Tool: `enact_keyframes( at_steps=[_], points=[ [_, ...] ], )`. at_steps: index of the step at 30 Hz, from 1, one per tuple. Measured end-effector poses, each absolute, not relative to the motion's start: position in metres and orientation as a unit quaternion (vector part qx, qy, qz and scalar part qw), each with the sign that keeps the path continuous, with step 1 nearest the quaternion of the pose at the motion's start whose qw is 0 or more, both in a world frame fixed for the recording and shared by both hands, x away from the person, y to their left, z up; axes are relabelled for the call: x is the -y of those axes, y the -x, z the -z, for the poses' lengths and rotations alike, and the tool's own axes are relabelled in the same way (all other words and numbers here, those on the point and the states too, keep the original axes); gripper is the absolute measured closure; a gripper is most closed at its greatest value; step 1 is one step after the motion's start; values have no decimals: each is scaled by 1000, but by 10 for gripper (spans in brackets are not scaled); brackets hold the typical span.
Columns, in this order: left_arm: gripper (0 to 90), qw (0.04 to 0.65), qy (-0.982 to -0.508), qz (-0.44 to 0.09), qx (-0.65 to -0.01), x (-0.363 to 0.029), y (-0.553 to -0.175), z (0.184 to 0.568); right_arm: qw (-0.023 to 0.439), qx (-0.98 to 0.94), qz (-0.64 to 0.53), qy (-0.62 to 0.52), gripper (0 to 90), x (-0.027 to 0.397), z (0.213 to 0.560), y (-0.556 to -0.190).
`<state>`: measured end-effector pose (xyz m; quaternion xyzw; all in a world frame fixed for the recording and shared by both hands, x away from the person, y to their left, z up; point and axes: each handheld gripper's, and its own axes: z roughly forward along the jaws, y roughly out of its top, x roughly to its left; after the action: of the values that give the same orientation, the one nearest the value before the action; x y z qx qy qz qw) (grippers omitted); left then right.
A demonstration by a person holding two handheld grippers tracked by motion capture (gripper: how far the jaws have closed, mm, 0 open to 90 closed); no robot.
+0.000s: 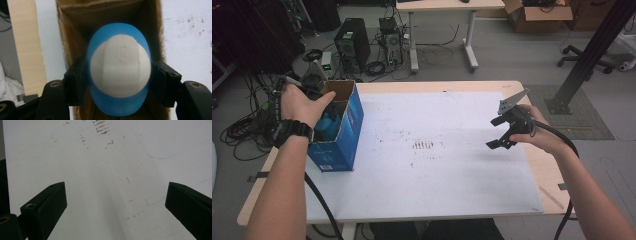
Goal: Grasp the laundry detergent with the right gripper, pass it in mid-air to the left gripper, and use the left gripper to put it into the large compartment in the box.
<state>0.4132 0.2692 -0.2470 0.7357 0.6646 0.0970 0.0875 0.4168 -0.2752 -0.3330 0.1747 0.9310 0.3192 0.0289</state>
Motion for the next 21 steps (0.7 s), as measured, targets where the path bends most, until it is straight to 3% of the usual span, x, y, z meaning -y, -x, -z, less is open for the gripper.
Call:
enact_keyframes(
  at_steps=[21],
  points=[
    [378,74,-736,-94,-666,-270,-413,265,31,-931,-318,-176,38,275,332,-416]
  ],
)
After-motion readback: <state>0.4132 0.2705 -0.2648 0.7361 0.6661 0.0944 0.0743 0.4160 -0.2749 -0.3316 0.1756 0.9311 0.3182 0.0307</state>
